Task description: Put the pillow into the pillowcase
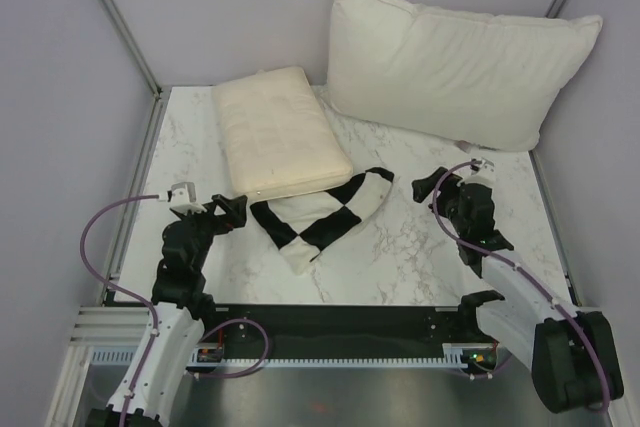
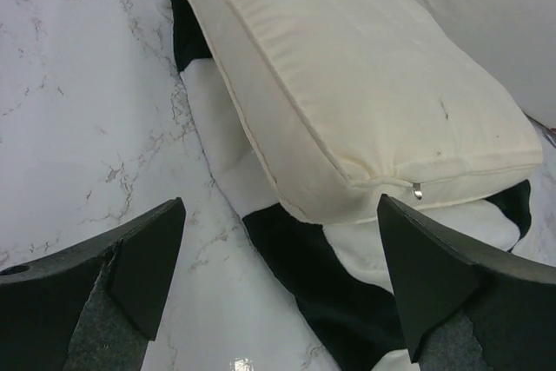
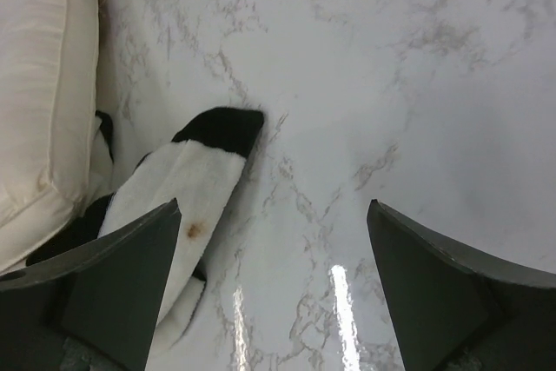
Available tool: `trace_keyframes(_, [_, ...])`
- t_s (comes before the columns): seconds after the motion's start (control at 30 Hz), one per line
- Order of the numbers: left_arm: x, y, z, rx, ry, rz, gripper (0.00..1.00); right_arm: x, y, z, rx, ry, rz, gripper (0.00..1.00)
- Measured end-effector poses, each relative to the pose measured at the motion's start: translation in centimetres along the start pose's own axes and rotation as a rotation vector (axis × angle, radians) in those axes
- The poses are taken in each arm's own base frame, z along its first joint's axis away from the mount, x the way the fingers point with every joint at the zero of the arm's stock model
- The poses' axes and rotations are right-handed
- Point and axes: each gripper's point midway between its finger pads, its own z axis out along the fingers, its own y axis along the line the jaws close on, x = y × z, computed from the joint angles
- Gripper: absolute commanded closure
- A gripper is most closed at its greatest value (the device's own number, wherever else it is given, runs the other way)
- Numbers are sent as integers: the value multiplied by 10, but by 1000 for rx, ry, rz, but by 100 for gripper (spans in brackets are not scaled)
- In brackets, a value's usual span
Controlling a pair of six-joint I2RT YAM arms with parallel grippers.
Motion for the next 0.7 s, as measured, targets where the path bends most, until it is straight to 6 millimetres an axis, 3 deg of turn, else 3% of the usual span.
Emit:
trace_keyframes(0.13, [0,0,0,0,1,0,0,33,32,13,-95,177,-14,2])
trace_keyframes(0.33, [-3,-1,-1,6,-12,0,0,30,158,11,-374,272,-40,2])
trace_keyframes(0.4, [-4,-2,-1,8,-16,0,0,27,189,9,-430,281,-28,2])
trace_keyframes(0.53, [-5,-3,-2,15,-21,1,0,43,214,12,-427,326,-4,2])
trace_keyframes(0.7, [-9,-6,-3,28,-37,1,1,80,212,30,-293,387,22,2])
